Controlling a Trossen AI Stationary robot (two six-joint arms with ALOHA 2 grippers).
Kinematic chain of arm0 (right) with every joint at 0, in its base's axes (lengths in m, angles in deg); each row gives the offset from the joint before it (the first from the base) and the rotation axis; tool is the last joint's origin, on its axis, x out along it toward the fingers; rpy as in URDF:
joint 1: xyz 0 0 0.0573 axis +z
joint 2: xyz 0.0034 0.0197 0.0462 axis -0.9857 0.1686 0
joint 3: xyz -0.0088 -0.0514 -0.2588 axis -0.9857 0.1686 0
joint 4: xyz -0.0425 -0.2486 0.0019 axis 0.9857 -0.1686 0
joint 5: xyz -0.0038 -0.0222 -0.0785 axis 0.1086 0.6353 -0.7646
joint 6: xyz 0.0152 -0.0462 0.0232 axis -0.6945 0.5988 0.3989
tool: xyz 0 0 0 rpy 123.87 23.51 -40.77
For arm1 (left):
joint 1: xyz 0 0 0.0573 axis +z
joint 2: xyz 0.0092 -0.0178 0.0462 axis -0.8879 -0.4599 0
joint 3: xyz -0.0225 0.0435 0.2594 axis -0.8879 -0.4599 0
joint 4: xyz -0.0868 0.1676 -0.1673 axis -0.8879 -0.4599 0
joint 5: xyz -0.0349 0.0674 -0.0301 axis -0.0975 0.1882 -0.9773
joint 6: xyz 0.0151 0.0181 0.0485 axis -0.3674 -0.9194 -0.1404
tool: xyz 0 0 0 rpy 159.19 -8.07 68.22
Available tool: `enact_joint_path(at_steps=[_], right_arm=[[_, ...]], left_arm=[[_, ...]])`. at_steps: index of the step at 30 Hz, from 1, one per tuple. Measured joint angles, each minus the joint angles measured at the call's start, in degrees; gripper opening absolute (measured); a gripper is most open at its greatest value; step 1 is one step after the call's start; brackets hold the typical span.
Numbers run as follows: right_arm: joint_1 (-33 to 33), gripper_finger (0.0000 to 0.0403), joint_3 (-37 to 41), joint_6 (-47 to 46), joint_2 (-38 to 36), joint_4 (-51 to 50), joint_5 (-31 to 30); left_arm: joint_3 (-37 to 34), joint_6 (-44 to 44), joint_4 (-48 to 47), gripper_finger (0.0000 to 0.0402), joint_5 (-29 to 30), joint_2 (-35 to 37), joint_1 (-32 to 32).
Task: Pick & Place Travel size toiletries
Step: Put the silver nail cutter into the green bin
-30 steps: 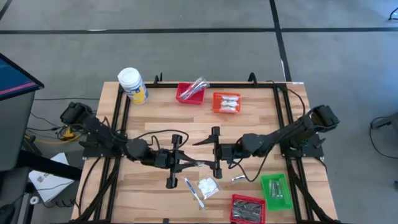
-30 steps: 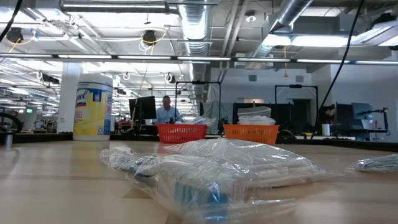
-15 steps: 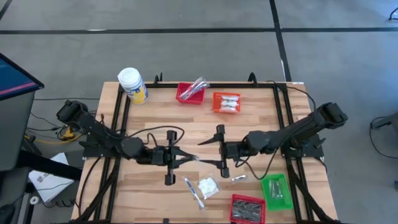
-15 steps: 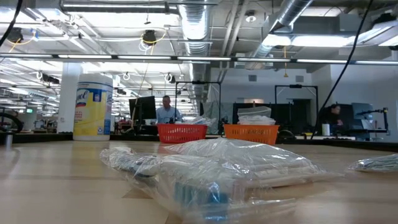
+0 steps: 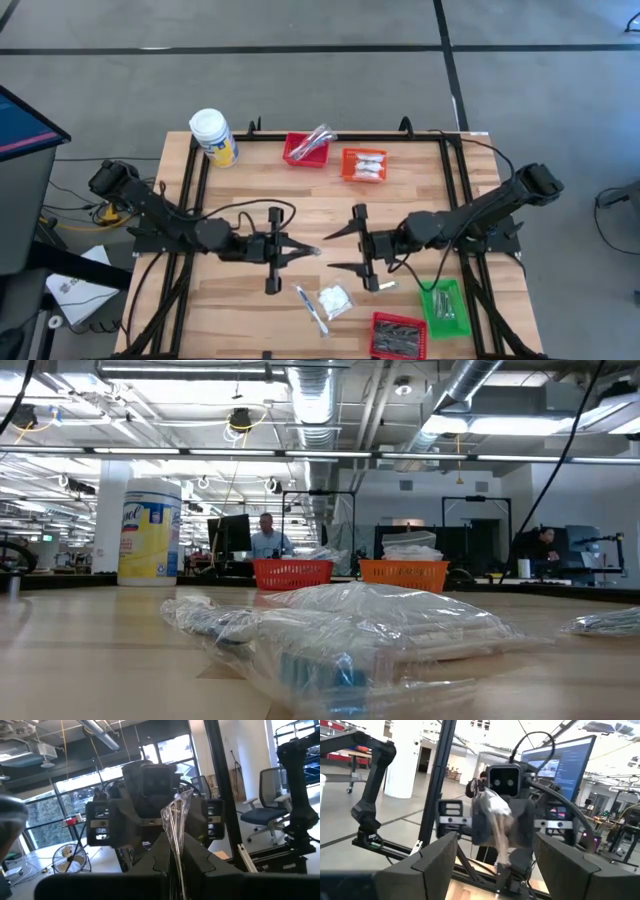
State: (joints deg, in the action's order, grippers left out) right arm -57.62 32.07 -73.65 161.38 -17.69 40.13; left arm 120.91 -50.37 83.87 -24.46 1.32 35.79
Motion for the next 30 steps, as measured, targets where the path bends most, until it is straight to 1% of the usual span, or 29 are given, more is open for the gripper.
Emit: enact_joint_path(at_steps=[5, 9, 18, 27, 30], right_arm=[[-0.26, 0.0255, 0.00, 0.00, 0.02, 0.02, 0.00], [-0.35, 0.0255, 0.01, -0.01, 0.02, 0.01, -0.02], [-0.55, 0.0255, 0.00, -0.84, 0.18, -0.11, -0.07], [-2.46, 0.0255, 0.07, -1.51, 4.82, 5.40, -0.20], [-2.46, 0.0255, 0.08, -1.22, 4.50, 5.82, -0.23]], left_arm=[[0.04, 0.02, -0.03, 0.0008, -0.78, -1.17, 1.03], [0.04, 1.11, 0.79, 0.0008, -2.72, -1.99, 2.19], [0.04, 1.78, 1.19, 0.0008, -2.99, -2.03, 2.80], [0.04, 3.02, 1.74, 0.0008, -3.54, -3.08, 3.62], [0.04, 3.02, 1.73, 0.0008, -2.92, -3.08, 3.63]])
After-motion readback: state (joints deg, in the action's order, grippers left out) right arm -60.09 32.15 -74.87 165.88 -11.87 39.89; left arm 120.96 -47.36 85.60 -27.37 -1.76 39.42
